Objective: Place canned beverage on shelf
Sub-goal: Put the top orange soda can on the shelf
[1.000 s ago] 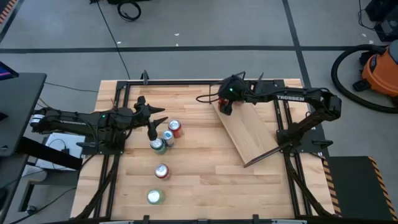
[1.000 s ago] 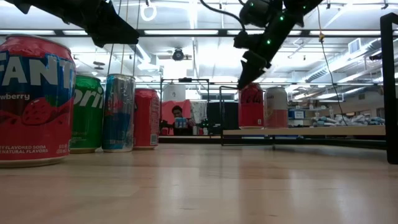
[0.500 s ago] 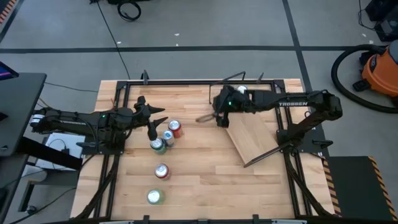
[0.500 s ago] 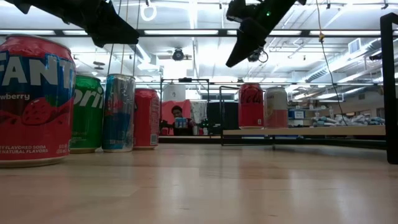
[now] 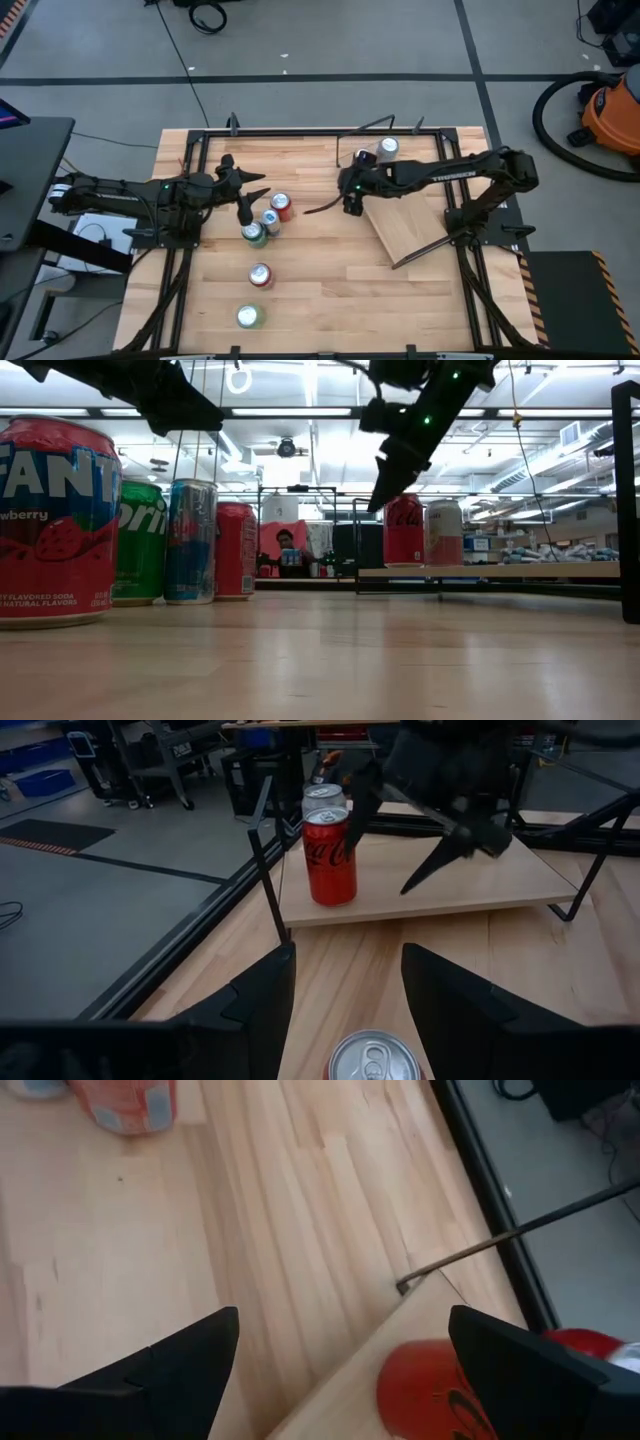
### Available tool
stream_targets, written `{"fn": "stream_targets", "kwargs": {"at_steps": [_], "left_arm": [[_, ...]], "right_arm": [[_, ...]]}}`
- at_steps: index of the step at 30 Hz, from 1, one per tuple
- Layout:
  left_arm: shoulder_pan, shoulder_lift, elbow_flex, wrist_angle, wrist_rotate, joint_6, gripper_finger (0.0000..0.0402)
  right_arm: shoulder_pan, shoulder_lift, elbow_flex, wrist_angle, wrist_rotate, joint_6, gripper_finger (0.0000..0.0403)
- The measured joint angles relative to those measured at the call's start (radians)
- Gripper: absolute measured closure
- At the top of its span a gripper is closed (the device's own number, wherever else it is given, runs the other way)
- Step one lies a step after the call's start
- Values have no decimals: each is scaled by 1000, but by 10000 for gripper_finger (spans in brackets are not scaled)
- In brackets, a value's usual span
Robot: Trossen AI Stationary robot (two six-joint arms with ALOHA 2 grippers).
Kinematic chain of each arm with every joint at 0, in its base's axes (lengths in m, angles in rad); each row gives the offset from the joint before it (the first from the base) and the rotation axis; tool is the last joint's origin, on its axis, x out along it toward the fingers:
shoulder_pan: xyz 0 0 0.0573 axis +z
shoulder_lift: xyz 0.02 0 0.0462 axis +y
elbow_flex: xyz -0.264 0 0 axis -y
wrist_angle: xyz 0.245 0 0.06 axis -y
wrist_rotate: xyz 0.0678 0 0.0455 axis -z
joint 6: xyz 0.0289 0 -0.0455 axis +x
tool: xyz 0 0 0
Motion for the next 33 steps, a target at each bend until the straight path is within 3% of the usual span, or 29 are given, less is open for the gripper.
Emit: {"fn": "stream_targets", "kwargs": {"at_steps": [19,33], "left_arm": [[0,0,0,1,0,-1,207],[0,0,0,2,0,-2,207]], "right_arm": [[-64,27,0,-49,-16,21,31],[33,33,86,179,-154,6,38]]}}
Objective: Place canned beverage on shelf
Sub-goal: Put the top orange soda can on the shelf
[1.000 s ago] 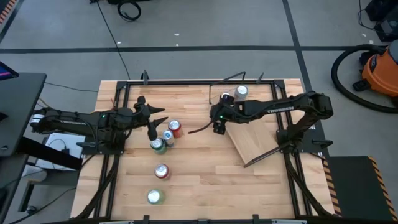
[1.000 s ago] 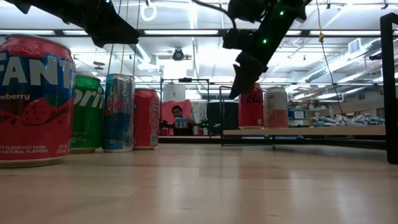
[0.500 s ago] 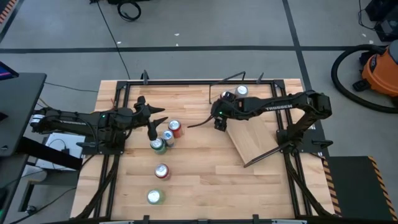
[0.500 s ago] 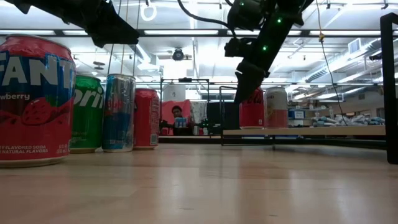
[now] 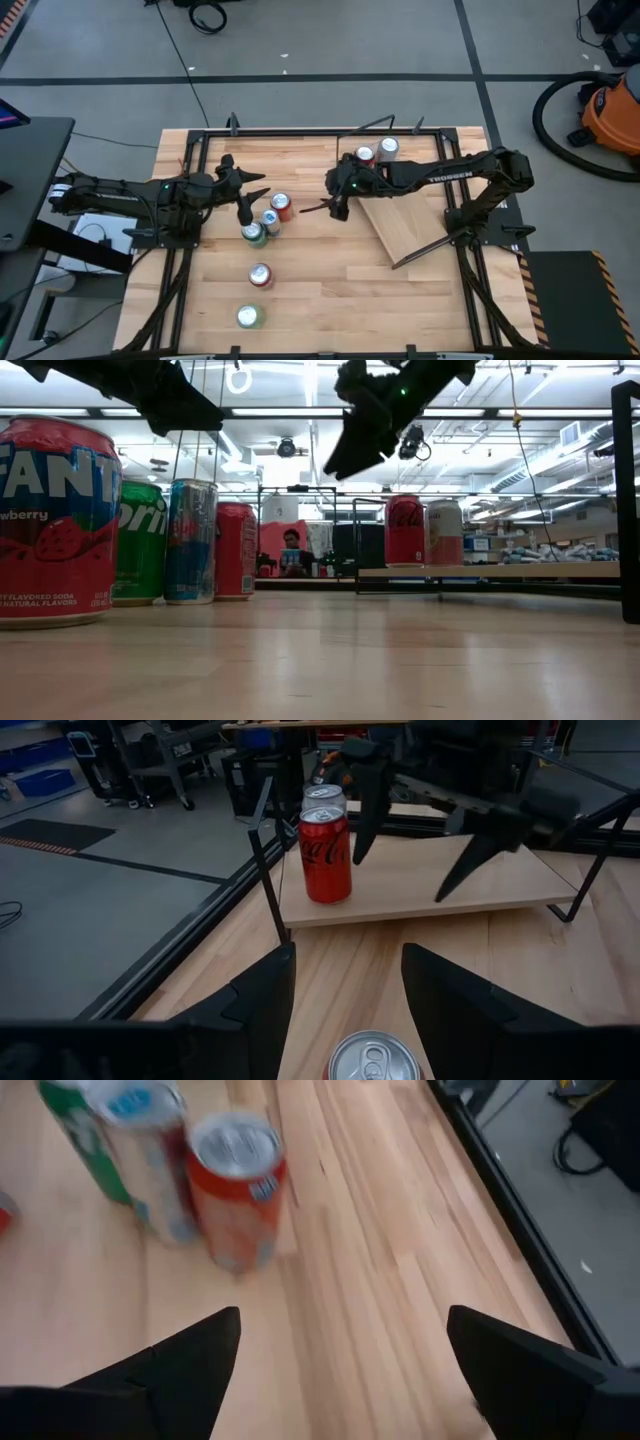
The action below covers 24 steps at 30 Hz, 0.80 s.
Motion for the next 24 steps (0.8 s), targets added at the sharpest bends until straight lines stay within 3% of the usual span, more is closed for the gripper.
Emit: {"fn": "stream_targets", "kwargs": {"at_steps": [6,18,24], "left_arm": [[0,0,0,6,0,0,207],[0,-7,0,-36,1,-14,207],[0,-8,0,-96,25,-43,207]], "right_arm": [[49,43,59,-7,0,21,48],[131,271,401,-121,-3,-47,50],[134,321,434,-107,-43,-56,50]]}}
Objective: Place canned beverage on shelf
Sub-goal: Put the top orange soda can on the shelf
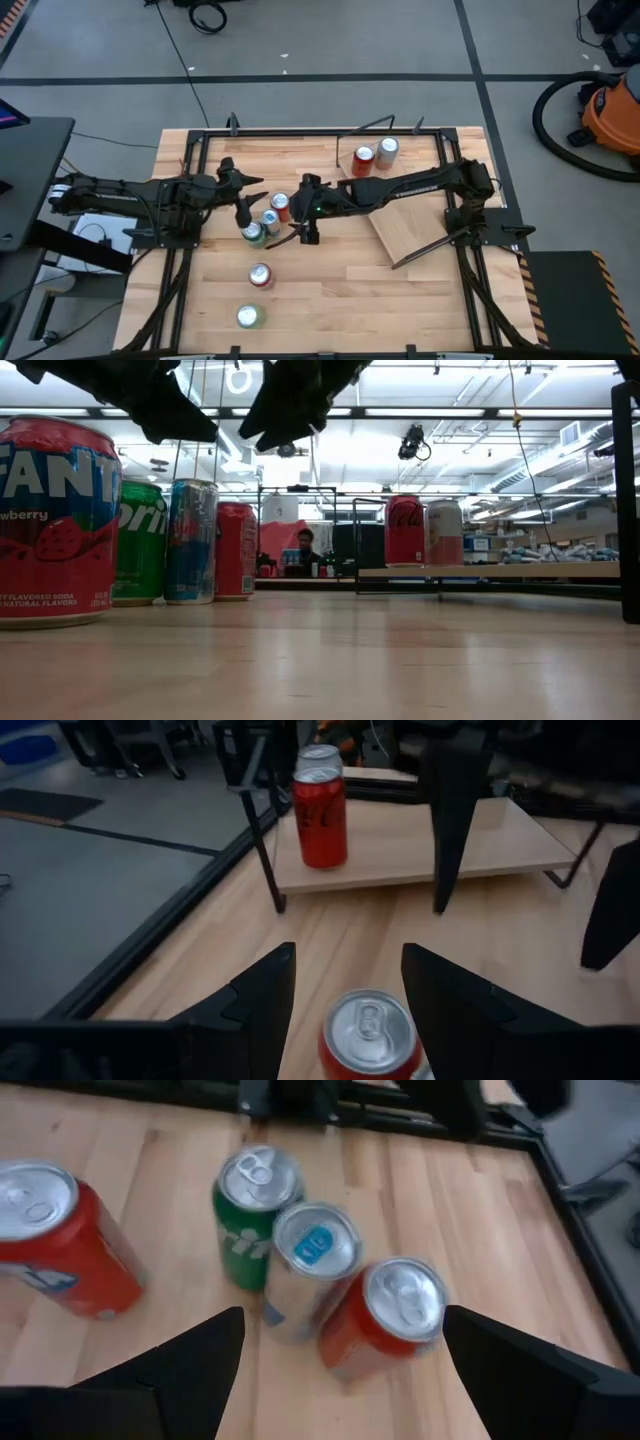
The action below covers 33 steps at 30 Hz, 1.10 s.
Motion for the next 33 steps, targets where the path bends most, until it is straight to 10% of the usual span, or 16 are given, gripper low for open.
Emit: {"fn": "stream_targets", "kwargs": {"at_steps": [33], "left_arm": [[1,37,51,-129,-14,-87,207]], "right_arm": [[-64,24,-2,45,-27,-82,50]]}}
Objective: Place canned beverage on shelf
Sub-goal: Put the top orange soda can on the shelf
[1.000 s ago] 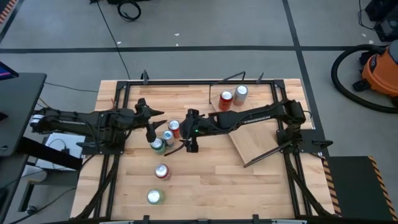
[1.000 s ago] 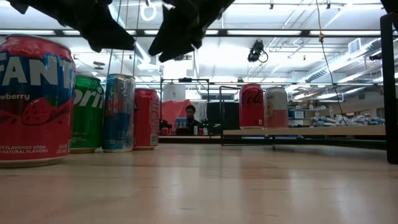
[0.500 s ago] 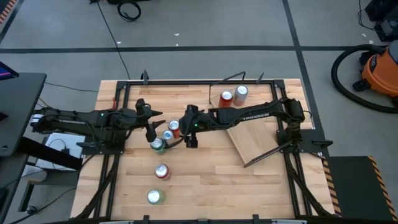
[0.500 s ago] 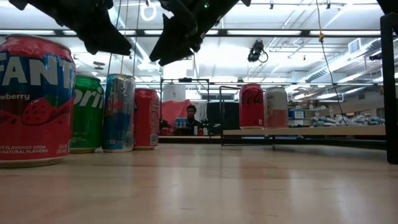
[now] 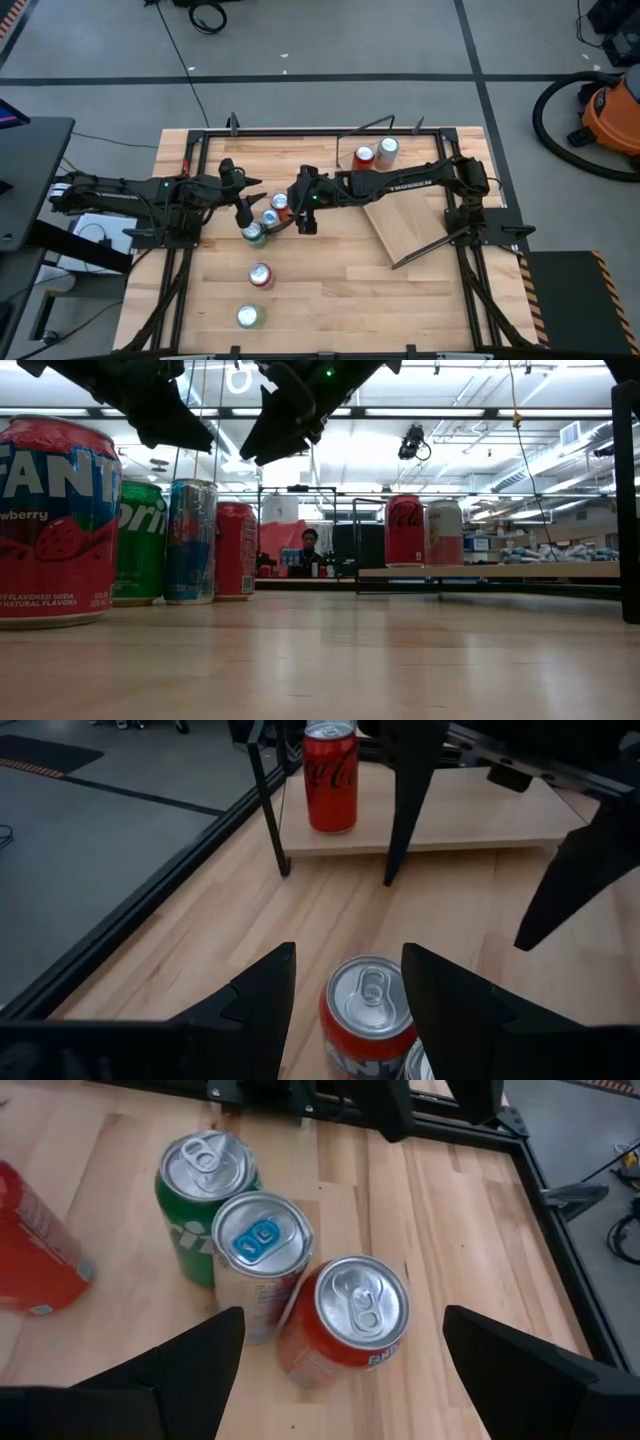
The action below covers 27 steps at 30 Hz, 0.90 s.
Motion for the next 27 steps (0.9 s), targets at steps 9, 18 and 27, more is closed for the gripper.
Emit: {"fn": "stream_targets", "kwargs": {"at_steps": [9,18,27], "left_arm": [[0,3,0,-15,-1,-5,207],[36,111,-1,-30,-105,4,207],[166,261,-2,5,-96,-31,207]], "right_arm": [[-5,0,0,12,-41,4,50],[-5,61,-2,41,-52,-24,50],[-4,51,-1,-3,9,-18,50]]}}
